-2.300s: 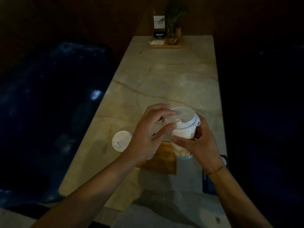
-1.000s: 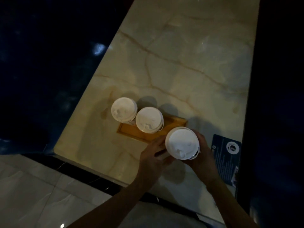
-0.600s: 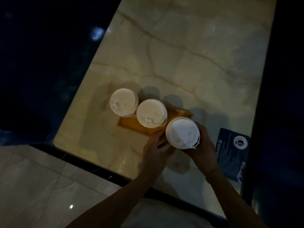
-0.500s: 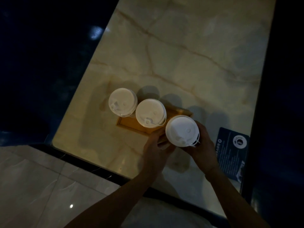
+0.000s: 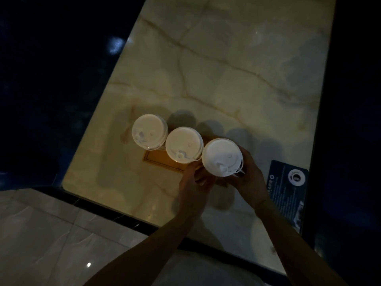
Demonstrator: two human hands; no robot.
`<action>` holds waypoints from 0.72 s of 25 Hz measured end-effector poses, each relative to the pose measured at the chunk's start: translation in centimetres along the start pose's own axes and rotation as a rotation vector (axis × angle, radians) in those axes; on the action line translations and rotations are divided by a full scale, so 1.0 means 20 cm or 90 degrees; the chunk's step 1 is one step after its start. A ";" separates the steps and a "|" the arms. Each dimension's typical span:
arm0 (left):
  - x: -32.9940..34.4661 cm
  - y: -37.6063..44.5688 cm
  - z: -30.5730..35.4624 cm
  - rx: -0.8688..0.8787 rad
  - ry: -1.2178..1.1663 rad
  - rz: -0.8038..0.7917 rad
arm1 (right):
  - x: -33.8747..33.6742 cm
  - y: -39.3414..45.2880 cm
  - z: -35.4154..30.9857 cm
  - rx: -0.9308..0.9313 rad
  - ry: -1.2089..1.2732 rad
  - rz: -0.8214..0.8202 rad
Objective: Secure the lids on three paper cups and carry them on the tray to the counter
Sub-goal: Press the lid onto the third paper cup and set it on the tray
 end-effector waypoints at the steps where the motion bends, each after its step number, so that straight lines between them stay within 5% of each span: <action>1: 0.00 0.00 0.00 0.007 -0.002 0.002 | 0.00 0.01 0.00 0.000 0.000 0.000; 18: 0.00 0.01 -0.02 0.013 0.031 -0.020 | 0.01 -0.02 -0.03 -0.010 -0.019 0.012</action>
Point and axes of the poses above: each hand's wrist, its own y-axis towards the middle knuckle, its own x-axis out of the palm, z = x × y, the point moved 1 cm from there along y, towards the middle knuckle
